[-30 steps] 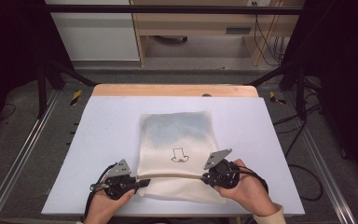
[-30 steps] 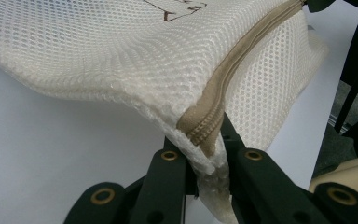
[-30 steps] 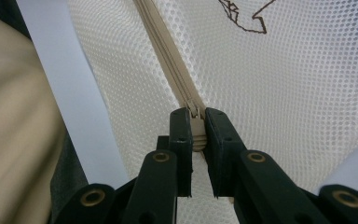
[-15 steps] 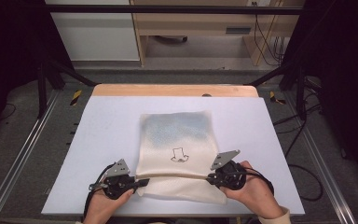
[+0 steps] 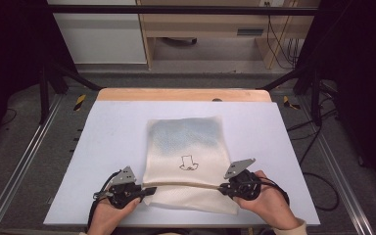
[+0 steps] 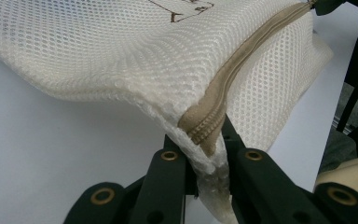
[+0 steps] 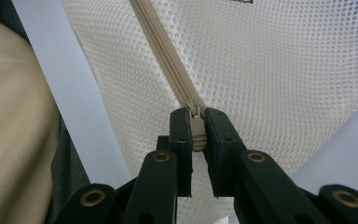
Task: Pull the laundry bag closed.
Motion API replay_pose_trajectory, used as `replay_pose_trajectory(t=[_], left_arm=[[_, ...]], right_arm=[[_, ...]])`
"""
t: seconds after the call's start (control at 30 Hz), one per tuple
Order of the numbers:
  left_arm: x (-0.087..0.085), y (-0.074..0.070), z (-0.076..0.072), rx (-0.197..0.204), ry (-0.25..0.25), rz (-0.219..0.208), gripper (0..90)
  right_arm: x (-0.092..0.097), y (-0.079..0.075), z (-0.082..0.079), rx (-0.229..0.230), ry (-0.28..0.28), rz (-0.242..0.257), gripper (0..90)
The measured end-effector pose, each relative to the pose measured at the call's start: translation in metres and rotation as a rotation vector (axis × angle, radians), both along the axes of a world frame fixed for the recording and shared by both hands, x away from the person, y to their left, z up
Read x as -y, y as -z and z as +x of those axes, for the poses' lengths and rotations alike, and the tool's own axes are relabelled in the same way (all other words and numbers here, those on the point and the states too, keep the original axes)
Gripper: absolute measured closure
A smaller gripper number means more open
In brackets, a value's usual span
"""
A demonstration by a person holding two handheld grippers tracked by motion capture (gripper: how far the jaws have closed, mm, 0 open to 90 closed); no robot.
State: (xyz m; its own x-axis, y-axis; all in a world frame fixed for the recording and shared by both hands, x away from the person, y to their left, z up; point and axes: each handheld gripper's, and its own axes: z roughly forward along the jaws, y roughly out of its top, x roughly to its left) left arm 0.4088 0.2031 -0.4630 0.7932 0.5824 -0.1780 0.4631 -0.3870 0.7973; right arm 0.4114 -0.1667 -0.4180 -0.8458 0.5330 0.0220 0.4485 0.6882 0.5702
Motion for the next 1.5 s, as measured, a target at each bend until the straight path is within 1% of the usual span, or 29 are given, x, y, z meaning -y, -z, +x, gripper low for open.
replay_pose_trajectory(t=[0.07,0.2,0.3,0.33,0.37,0.5,0.57,0.73,0.83,0.93,1.03,1.2,1.5], left_arm=[[0.0,0.0,0.0,0.002,-0.001,0.001,84.3],[-0.001,-0.001,0.0,0.003,-0.004,-0.003,84.3],[-0.002,-0.001,0.001,0.003,-0.006,-0.004,84.3],[-0.002,-0.001,0.001,0.004,-0.007,-0.004,84.3],[-0.003,-0.001,0.001,0.003,-0.008,-0.004,84.3],[-0.002,-0.002,0.001,0.006,-0.009,0.001,84.3],[-0.004,-0.003,0.001,0.008,-0.012,-0.004,84.3],[-0.008,-0.005,0.003,0.015,-0.026,-0.017,84.2],[-0.01,-0.006,0.003,0.013,-0.03,-0.017,84.2],[-0.01,-0.006,0.003,0.016,-0.031,-0.019,84.2],[-0.011,-0.007,0.003,0.015,-0.029,-0.021,84.2],[-0.014,-0.008,0.003,0.016,-0.044,-0.023,84.3],[-0.014,-0.008,0.004,0.011,-0.044,-0.025,84.3]], right_arm=[[0.0,0.0,0.0,0.003,-0.002,-0.001,81.8],[0.005,0.002,-0.002,0.0,0.017,0.007,81.8],[0.007,0.003,-0.003,0.001,0.022,0.005,81.8],[0.007,0.003,-0.003,-0.007,0.03,0.009,81.8],[0.008,0.004,-0.003,0.0,0.026,0.009,81.8],[0.01,0.006,-0.003,-0.002,0.031,0.018,81.8],[0.011,0.007,-0.003,-0.005,0.04,0.012,81.8],[0.012,0.008,-0.002,-0.007,0.036,0.018,81.8],[0.011,0.009,-0.002,-0.011,0.031,0.009,81.8],[0.011,0.01,-0.002,-0.017,0.033,0.011,81.8],[0.011,0.01,-0.001,-0.014,0.033,0.01,81.8],[0.014,0.012,0.0,-0.022,0.043,-0.001,81.8],[0.019,0.014,-0.001,-0.023,0.056,-0.002,81.8]])
